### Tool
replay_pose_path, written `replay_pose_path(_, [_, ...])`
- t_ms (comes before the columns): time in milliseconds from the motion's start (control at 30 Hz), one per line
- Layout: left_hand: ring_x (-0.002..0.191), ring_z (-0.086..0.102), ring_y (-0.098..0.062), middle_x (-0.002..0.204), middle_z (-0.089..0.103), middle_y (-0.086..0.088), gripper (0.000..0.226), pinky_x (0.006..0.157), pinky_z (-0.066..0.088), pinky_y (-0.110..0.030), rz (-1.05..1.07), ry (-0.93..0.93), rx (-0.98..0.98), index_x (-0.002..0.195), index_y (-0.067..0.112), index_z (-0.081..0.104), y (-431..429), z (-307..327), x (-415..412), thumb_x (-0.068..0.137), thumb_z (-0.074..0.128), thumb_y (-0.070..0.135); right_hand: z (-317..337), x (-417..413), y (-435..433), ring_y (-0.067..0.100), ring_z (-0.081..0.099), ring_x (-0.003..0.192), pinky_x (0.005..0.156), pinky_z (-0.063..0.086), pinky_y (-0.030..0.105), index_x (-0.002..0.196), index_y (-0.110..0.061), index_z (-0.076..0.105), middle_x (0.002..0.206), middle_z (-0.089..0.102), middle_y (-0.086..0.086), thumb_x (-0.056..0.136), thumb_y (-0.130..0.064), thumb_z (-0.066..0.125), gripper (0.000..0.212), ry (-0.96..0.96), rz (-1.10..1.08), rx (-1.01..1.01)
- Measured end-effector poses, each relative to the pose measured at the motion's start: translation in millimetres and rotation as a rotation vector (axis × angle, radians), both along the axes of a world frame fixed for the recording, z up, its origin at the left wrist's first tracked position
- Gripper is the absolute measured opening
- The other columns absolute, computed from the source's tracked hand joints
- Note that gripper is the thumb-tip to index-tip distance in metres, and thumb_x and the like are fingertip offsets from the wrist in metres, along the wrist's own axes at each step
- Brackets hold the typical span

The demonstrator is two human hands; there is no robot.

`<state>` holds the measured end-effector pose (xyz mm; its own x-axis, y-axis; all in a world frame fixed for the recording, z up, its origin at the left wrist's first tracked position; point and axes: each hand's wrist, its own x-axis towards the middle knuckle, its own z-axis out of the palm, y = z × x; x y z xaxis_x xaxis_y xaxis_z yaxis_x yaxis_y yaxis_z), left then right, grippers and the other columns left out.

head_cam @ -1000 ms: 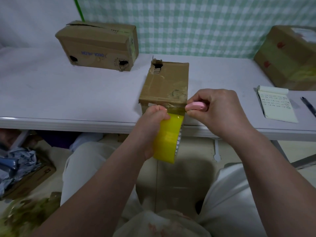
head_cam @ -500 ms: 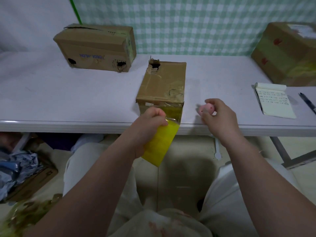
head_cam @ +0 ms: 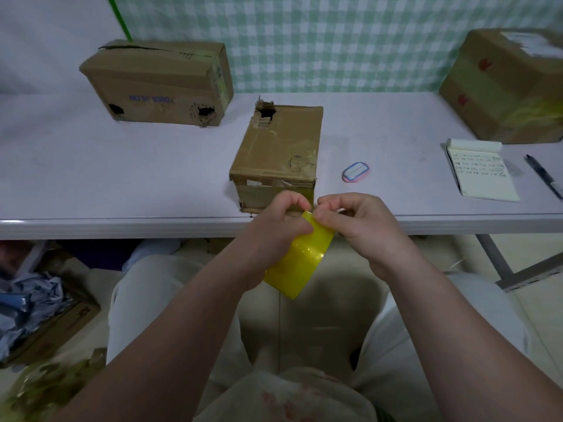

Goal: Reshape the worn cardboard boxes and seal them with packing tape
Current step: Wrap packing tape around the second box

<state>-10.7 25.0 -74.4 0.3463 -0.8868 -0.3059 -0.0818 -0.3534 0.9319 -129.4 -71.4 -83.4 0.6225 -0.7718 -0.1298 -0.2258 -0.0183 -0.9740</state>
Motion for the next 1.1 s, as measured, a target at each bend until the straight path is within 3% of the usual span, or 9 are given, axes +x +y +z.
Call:
replay_pose_path(133, [0.086,0.055,-0.023,0.100,0.058,-0.005,0.030,0.068,0.044,-0.034,-0.047,-0.034,0.006,0.095,0.041,0.052,1,0,-2,0.066,0.054,0.035,0,-1,2,0.009,0.055,0.064,0.059,0.045,0.016,0.078,-0.011,0.068,0.071,0.062,0.004,0.090,-0.010,0.062,0.014,0.049,0.009,0.019])
replay_pose_path(233, [0.082,0.055,-0.021,0.094,0.060,-0.005,0.032,0.067,0.042,-0.033,-0.045,-0.075,0.002,0.099,0.041,0.051,1,-2,-4,0.068,0.054,0.035,0,-1,4,0.014,0.055,0.068,0.066,0.044,0.025,0.076,-0.012,0.067,0.070,0.061,0.006,0.093,-0.010,0.057,0.020,0.055,0.018,0.035])
replay_pose_path(433, [0.061,0.047,-0.011,0.053,0.053,0.010,0.037,0.062,0.038,-0.030,-0.040,-0.208,-0.103,0.116,0.035,0.041,2,-7,-8,0.090,0.055,0.014,-4,-1,6,0.018,0.051,0.070,0.071,0.040,0.033,0.069,-0.009,0.064,0.069,0.058,0.009,0.094,-0.011,0.055,0.027,0.032,-0.035,0.101])
replay_pose_path(533, [0.058,0.047,-0.012,0.057,0.052,0.001,0.032,0.060,0.039,-0.030,-0.051,-0.282,-0.140,0.113,0.034,0.045,4,-6,-11,0.091,0.055,0.014,-7,-2,5,0.020,0.051,0.070,0.072,0.040,0.034,0.073,-0.005,0.064,0.070,0.058,0.012,0.094,-0.013,0.056,0.024,0.007,-0.047,0.124])
replay_pose_path(600, [0.069,0.055,-0.021,0.069,0.061,-0.009,0.028,0.065,0.044,-0.036,-0.052,-0.295,-0.130,0.113,0.031,0.049,4,-4,-14,0.092,0.055,0.015,-10,-2,5,0.021,0.052,0.071,0.071,0.041,0.035,0.078,-0.001,0.066,0.074,0.060,0.015,0.092,-0.017,0.058,0.023,-0.007,-0.045,0.090])
replay_pose_path(700, [0.087,0.059,-0.028,0.086,0.065,-0.014,0.025,0.075,0.049,-0.042,-0.040,-0.282,-0.126,0.115,0.029,0.051,5,-2,-17,0.093,0.054,0.017,-9,-3,7,0.016,0.053,0.069,0.067,0.041,0.032,0.075,-0.009,0.067,0.073,0.062,0.010,0.092,-0.015,0.058,0.021,-0.005,-0.055,-0.010])
replay_pose_path(833, [0.082,0.057,-0.024,0.090,0.062,-0.014,0.021,0.069,0.045,-0.034,-0.063,-0.278,-0.122,0.111,0.029,0.050,3,-1,-17,0.093,0.052,0.017,-3,-4,11,0.013,0.054,0.072,0.067,0.042,0.031,0.068,-0.019,0.062,0.075,0.062,0.003,0.091,-0.013,0.058,0.025,0.030,-0.069,-0.232])
replay_pose_path(1000, [0.076,0.053,-0.021,0.087,0.059,-0.021,0.026,0.069,0.042,-0.040,-0.052,-0.084,-0.130,0.100,0.033,0.052,0,-2,-18,0.074,0.054,0.031,-4,-6,12,0.013,0.060,0.087,0.079,0.048,0.032,0.070,-0.027,0.062,0.083,0.065,-0.005,0.087,-0.018,0.065,0.019,0.022,-0.154,-0.304])
replay_pose_path(1100, [0.078,0.055,-0.019,0.079,0.062,-0.010,0.031,0.070,0.043,-0.039,-0.044,0.051,-0.172,0.107,0.031,0.052,-2,-2,-22,0.076,0.054,0.030,0,-6,10,0.016,0.062,0.089,0.081,0.050,0.038,0.069,-0.028,0.064,0.084,0.067,-0.005,0.074,-0.039,0.070,0.013,-0.005,-0.256,-0.220])
